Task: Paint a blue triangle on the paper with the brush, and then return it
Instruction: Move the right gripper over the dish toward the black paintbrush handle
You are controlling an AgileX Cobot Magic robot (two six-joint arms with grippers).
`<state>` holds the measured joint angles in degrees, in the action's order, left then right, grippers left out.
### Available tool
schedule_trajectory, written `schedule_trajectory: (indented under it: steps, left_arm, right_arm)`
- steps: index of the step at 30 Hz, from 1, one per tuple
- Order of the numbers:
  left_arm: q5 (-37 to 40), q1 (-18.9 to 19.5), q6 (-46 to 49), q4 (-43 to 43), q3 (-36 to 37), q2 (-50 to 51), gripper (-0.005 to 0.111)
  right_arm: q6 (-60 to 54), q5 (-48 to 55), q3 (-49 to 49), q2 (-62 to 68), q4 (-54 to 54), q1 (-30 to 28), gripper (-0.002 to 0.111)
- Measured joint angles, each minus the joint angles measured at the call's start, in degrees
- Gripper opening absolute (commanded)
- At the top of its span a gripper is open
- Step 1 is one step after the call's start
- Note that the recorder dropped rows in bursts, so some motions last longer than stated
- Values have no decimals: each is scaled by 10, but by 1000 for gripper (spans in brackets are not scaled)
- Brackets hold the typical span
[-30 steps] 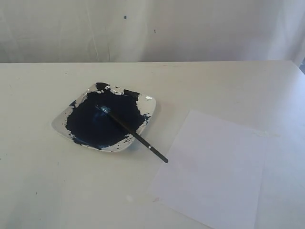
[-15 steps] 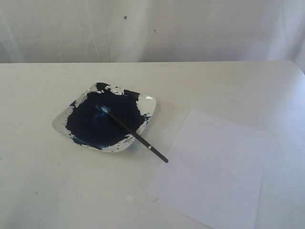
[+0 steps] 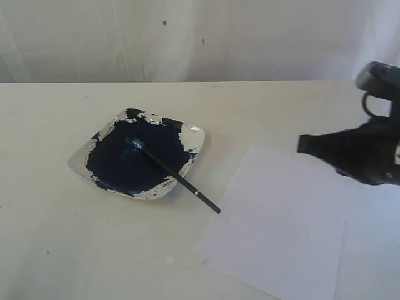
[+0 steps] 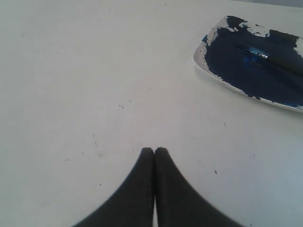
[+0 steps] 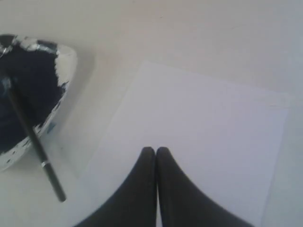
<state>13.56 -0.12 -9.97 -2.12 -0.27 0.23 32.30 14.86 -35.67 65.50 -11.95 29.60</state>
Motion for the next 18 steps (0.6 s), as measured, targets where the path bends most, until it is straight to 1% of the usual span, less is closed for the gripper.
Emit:
schedule_trajectory:
  steps: [2,5,10,12,13,15,18]
  left_arm:
    - [0,0,0,0,0,0,0]
    - [0,0,0,0,0,0,0]
    - [0,0,0,0,0,0,0]
    - [0,0,0,0,0,0,0]
    - [0,0,0,0,0,0,0]
    - [0,0,0,0,0,0,0]
    - [0,0,0,0,0,0,0]
  right_arm:
    - [-79,15,-27,16,81,28,0]
    - [-235,41,-60,40,234,54,0]
    - [-538,134,-106,89,541,63,0]
    - [-626,167,-116,114,660,63,0]
    - [-648,176,-121,127,705,64,0]
    - [-678,174,-127,154,759,64,0]
    - [-674,131,-128,190,790,64,0]
